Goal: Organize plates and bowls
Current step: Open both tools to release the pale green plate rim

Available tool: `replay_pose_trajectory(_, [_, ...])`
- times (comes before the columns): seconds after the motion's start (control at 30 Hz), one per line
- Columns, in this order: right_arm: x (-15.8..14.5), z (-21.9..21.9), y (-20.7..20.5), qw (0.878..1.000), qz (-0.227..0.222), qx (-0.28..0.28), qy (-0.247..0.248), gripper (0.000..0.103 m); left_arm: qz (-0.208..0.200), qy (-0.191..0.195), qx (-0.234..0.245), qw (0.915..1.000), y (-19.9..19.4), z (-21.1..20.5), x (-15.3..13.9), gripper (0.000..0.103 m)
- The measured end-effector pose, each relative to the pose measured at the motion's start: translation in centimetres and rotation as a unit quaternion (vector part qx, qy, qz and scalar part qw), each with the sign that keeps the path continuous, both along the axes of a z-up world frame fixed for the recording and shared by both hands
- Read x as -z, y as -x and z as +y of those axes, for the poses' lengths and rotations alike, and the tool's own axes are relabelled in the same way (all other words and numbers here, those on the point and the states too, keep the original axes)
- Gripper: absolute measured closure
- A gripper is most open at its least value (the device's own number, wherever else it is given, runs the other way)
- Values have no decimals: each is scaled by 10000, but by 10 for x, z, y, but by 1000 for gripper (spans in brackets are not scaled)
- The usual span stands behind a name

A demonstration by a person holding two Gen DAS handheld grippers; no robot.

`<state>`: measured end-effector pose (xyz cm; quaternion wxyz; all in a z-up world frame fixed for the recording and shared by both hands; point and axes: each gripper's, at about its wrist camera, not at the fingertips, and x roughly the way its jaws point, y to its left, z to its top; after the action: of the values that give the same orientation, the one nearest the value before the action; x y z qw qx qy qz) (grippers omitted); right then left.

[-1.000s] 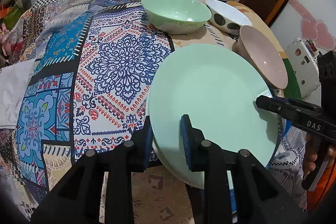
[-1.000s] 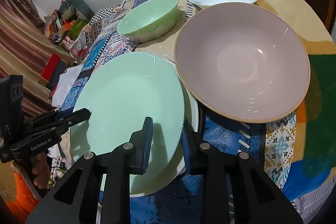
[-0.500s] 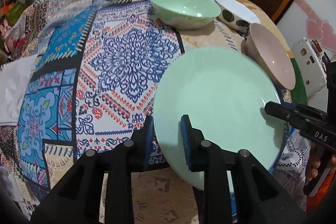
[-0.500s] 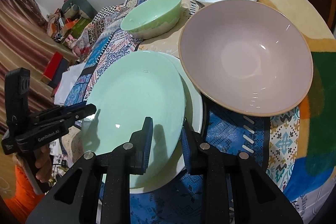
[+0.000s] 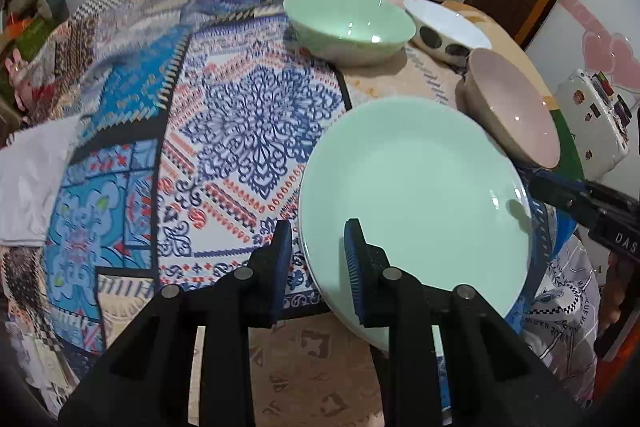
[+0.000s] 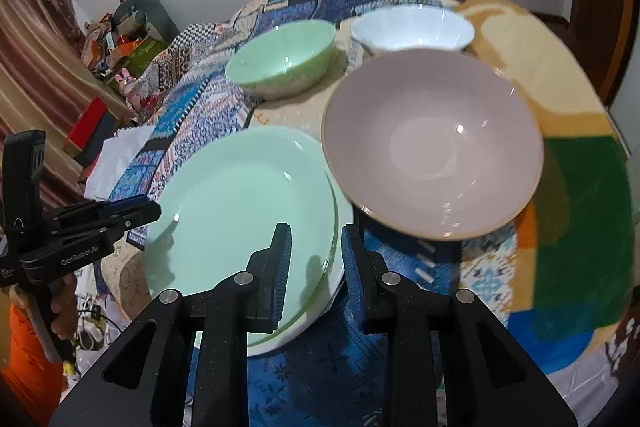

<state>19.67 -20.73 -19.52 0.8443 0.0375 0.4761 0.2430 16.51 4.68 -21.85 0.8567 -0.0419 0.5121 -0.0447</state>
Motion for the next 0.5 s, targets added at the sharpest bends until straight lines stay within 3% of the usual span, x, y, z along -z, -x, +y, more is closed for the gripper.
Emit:
replay_pose_trajectory(0.07, [-8, 1, -2, 9999, -127, 6, -28, 78, -137, -58, 4, 9999, 2, 1, -10, 73])
replay_pose_trajectory(0.17, [-22, 1, -6, 9993, -365, 79, -33, 71, -404, -83, -65, 9991, 2, 4, -27, 59])
replay_pose_trajectory(0.33, [-38, -9, -11, 9960, -797, 393, 31, 50, -842, -15, -152, 9963, -4, 2, -57, 41])
replay_pose_trajectory(0.5, [-43, -30, -22, 9924, -949, 780, 103, 42, -1079, 2, -44, 9942, -22, -15, -74, 28])
